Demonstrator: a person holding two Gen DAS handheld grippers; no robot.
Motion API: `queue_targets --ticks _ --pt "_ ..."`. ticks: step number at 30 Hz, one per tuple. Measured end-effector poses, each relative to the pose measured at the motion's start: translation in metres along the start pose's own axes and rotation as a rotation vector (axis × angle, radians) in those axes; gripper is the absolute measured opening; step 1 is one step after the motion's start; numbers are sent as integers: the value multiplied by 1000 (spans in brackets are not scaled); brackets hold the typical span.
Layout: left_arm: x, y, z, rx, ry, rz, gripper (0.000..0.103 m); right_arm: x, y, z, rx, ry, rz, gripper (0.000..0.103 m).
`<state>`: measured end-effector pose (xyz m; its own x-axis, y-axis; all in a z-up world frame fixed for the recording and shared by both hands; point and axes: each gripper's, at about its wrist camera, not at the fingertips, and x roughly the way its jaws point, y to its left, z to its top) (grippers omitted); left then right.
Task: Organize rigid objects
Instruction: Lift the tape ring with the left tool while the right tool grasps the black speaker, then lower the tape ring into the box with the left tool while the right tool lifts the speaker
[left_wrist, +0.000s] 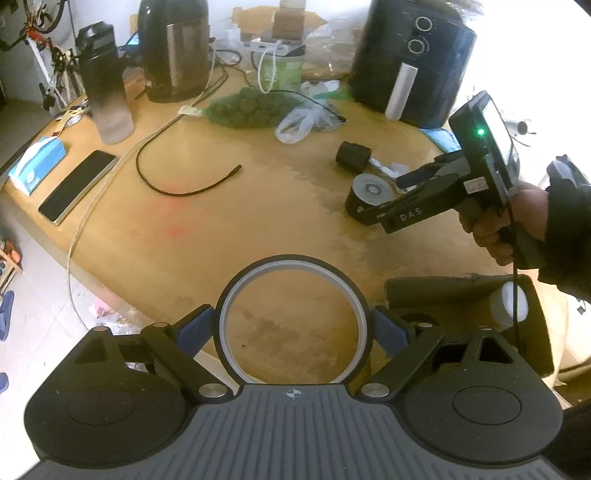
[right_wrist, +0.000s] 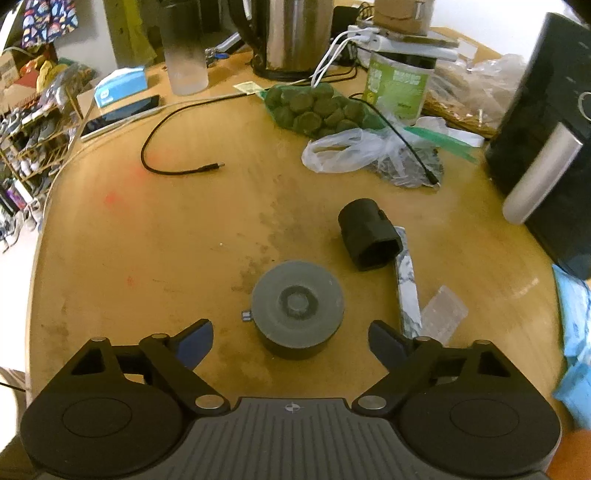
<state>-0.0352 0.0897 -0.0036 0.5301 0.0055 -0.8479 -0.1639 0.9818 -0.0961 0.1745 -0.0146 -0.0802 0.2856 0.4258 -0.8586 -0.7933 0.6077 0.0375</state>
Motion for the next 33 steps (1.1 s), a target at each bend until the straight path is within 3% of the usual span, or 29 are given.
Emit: queue_targets --ticks 5,11,33 --pt "-2 4 -1 -17 1 7 92 10 0 5 -25 5 -1 85" --pt "-2 6 0 -21 1 9 92 21 -1 9 -21 20 7 68" --pt "0 -9 7 53 -14 -24 92 -29 -8 4 92 -50 -21 67"
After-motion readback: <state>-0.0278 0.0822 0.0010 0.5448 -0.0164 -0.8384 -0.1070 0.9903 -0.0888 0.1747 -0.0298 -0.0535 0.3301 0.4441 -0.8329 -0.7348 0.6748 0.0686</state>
